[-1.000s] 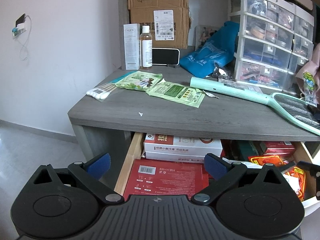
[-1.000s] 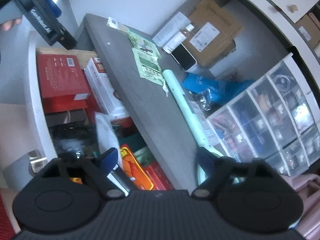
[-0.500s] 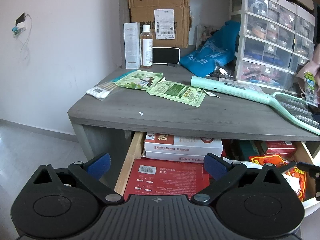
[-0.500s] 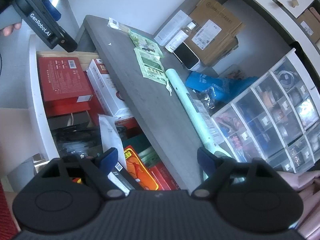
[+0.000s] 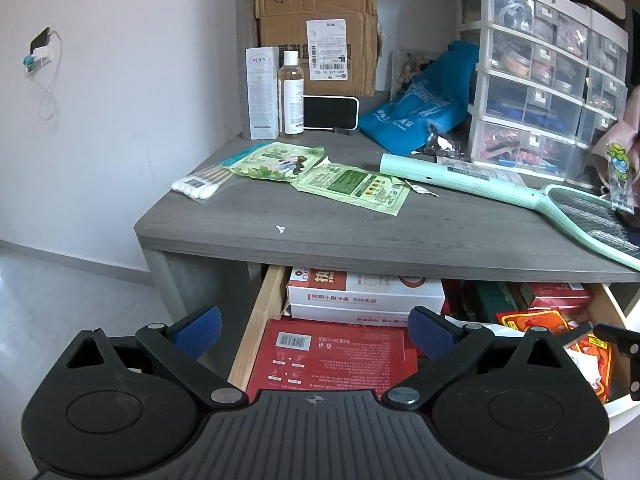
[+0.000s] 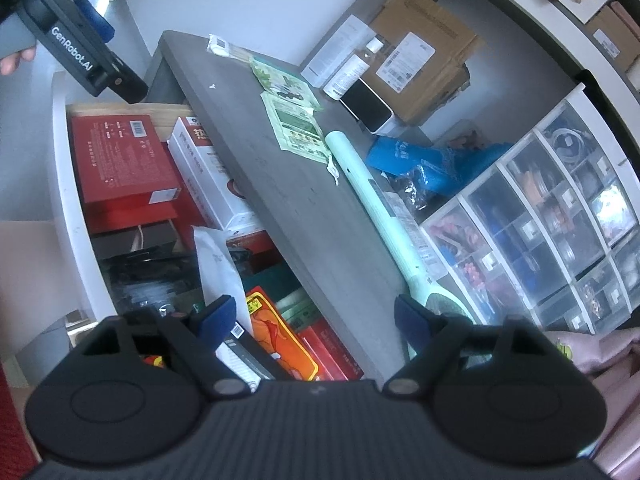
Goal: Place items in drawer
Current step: 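Withdraw the open right gripper up from the drawer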
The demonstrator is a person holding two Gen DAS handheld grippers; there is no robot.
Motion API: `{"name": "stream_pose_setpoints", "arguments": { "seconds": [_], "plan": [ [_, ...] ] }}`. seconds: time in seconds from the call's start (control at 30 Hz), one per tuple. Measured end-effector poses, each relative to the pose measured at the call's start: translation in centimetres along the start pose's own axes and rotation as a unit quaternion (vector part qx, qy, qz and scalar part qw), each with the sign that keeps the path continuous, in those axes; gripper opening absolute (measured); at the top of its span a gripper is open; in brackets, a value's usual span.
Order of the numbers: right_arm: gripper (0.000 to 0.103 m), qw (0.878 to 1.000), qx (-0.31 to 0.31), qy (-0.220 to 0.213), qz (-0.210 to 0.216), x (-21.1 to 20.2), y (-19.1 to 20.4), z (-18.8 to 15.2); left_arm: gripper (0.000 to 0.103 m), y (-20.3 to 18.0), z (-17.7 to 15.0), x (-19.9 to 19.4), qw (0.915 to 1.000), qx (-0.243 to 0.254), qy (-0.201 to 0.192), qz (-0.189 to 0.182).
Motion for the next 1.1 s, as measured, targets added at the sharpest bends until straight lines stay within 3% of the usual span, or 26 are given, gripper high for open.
{"name": "stream_pose_setpoints", "arguments": {
  "seconds": [0.67,1.1],
  "plan": [
    [0.086,0.996,0.085,-0.016,-0.01,-0.5,-0.6,-1.2,0.101,0.1,0.0,-0.3,1.0,0.0,-0.004,0.001],
    [0.086,0.983,0.178,-0.038,-0.018,-1.2,0.0,-2.3,0.101,0.5,-0.8,-1.3,0.9999,0.007,-0.01,0.0]
  ]
}}
Point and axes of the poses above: each gripper's, at about its wrist camera, not at the fingertips, and x roughly the way its jaws point, y to its left, z to its top, the point moved 8 cm from there along x, roughly the way its jaws point, and after that the axes turned 11 degrees about z, right-handed, at the moved point
